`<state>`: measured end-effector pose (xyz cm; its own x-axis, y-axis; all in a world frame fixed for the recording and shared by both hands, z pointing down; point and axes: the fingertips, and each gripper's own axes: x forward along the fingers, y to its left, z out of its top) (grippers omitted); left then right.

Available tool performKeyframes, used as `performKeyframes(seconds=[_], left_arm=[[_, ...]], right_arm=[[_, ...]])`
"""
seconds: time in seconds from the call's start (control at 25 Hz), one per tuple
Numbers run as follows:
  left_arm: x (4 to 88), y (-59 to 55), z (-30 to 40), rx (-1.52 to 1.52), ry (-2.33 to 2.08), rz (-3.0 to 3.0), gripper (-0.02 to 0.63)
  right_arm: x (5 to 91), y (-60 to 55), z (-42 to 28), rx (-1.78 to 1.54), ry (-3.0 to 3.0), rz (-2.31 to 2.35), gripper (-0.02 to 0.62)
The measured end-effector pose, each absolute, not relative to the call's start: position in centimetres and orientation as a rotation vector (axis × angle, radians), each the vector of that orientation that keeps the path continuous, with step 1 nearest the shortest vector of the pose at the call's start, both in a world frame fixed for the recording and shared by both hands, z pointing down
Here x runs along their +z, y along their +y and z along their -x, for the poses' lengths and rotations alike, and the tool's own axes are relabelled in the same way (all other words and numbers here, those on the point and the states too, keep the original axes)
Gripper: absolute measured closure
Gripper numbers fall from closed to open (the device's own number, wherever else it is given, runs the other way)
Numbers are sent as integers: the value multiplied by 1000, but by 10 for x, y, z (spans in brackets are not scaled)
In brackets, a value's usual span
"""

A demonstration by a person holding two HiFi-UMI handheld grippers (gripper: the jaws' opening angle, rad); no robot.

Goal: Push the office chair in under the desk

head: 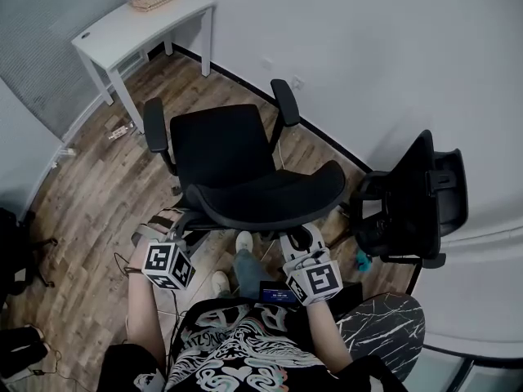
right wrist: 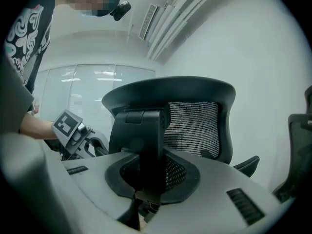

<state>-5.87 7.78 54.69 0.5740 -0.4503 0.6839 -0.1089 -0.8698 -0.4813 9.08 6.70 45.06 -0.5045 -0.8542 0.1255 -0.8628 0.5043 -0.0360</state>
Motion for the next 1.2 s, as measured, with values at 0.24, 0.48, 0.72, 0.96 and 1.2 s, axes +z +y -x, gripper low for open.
performKeyframes(seconds=[0.24,0.48,0.72,0.96,1.2], left_arm=[[548,71,67,-1210,445,2423,454],[549,57,72,-1211,455,2401,454],[547,44,75,-1199,471,2363,454],[548,34,77,-1205,461,2372,454],[548,19,81,-1203,476,2361,456]], right_arm=[[451,61,-82,140,-2647,-1504,549],[450,48,-76,132,-2645,-1501,549],[450,36,-73,126,-2657,-1486,549],[450,27,-69,136,-2658,-1462,549],[451,12,-65,142,-2663,-1447,549]])
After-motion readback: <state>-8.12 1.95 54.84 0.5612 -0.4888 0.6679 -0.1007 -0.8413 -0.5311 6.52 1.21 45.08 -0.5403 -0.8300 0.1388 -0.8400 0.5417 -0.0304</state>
